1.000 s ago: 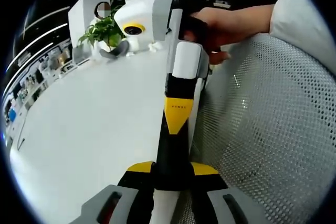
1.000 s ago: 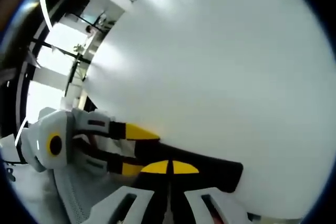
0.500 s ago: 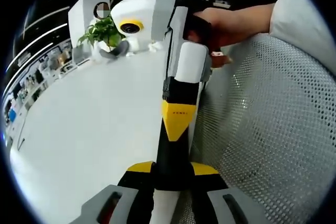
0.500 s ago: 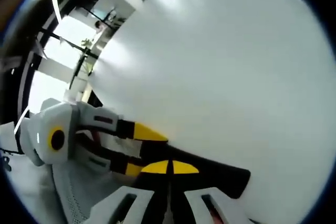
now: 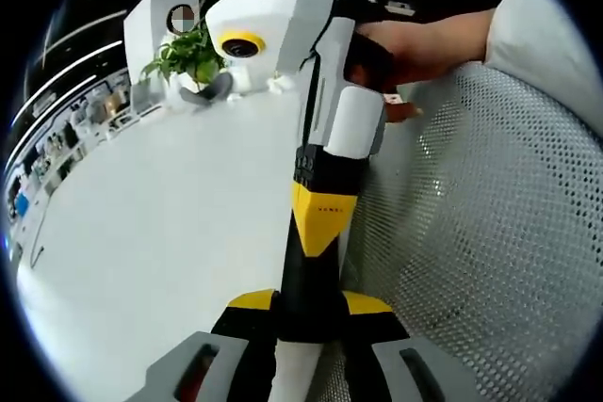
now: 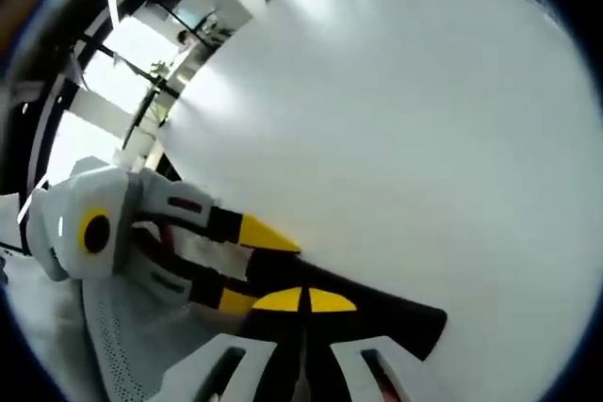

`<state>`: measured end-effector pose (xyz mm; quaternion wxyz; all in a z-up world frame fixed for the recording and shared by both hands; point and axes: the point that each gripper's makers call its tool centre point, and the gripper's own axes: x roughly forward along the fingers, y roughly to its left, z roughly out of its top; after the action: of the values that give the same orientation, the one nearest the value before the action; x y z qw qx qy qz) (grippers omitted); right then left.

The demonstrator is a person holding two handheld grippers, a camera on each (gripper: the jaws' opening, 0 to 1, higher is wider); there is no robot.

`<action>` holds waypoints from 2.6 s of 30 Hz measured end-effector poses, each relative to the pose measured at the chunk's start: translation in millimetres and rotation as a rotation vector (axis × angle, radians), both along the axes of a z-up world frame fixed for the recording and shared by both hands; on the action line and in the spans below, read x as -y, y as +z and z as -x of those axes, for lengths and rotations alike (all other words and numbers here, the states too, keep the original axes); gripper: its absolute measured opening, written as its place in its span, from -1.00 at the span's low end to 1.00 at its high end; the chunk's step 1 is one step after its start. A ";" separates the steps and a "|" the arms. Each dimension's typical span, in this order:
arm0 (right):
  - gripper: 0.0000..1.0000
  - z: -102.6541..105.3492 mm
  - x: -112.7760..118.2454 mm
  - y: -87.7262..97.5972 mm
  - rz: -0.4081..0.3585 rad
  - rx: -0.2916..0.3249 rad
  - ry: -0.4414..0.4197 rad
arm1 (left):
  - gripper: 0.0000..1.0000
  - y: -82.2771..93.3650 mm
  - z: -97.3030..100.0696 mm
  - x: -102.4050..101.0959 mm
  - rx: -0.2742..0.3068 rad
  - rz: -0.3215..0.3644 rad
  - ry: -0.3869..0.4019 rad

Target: Press the specified remote control buttons in sequence, fully releasing each button before pressing the next.

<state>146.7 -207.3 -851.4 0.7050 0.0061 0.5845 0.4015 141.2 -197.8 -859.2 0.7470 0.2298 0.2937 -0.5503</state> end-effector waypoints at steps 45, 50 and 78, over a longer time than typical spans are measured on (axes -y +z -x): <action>-0.74 -70.7 67.2 135.0 -0.196 0.664 -0.440 | -0.51 -0.8 -8.5 3.6 -0.036 -0.039 -0.049; -0.27 -77.2 86.9 148.3 -0.140 0.811 -0.500 | -0.51 -1.0 -14.6 2.2 -0.041 -0.050 -0.043; 0.56 -84.1 125.7 130.5 0.027 0.954 -0.598 | -0.51 -0.5 -51.7 -17.0 -0.037 -0.113 -0.014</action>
<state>230.8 -333.0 -720.9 0.9743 -0.0198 0.1790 0.1349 192.9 -180.8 -859.7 0.7234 0.2634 0.3362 -0.5424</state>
